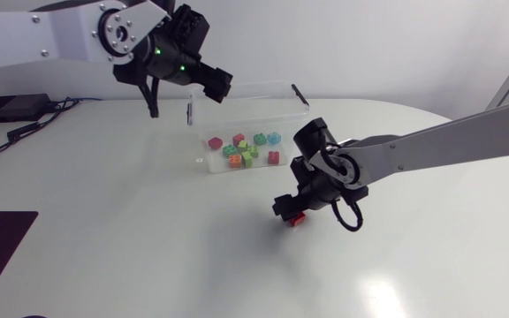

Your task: Place the duplo bricks in the container

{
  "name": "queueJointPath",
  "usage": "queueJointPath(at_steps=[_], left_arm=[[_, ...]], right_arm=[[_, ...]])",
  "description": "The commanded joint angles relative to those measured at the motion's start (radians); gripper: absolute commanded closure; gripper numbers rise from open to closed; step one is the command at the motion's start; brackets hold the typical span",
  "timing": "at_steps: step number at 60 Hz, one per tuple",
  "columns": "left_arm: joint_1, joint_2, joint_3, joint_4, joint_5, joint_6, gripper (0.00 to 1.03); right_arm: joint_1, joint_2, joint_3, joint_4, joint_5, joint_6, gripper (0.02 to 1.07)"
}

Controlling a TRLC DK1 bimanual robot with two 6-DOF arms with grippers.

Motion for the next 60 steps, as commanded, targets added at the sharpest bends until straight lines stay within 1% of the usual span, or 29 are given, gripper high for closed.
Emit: queueJointPath(at_steps=[1, 11, 16, 17, 24, 34, 41, 48, 60], left_arm=[[0.012, -0.073, -0.057, -0.019, -0.011, -0.033, 0.04], [0.012, -0.144, -0.12, -0.042, -0.014, -0.039, 0.04], [0.012, -0.176, -0.149, -0.044, -0.039, -0.039, 0.04], [0.012, -0.182, -0.152, -0.045, -0.039, -0.04, 0.04], [0.023, -0.223, -0.166, -0.084, -0.052, -0.056, 0.04], [0.052, -0.294, -0.2, -0.128, -0.059, -0.074, 0.04], [0.067, -0.357, -0.25, -0.133, -0.075, -0.076, 0.04], [0.081, -0.412, -0.293, -0.133, -0.089, -0.076, 0.04], [0.099, -0.495, -0.355, -0.156, -0.118, -0.08, 0.05]], right_arm=[[0.014, 0.028, -0.027, 0.013, 0.011, -0.022, 0.34], [0.029, 0.046, -0.033, 0.024, 0.031, -0.038, 0.62], [0.034, 0.048, -0.037, 0.025, 0.039, -0.041, 0.79], [0.034, 0.046, -0.039, 0.025, 0.039, -0.044, 0.8], [0.034, 0.012, -0.048, 0.019, 0.04, -0.044, 0.8], [0.034, -0.107, -0.03, -0.038, 0.039, -0.038, 0.81], [0.034, -0.188, 0.047, -0.113, 0.04, -0.021, 0.81], [0.034, -0.219, 0.131, -0.159, 0.047, -0.007, 0.81], [0.028, -0.221, 0.274, -0.176, 0.065, 0.013, 0.81]])
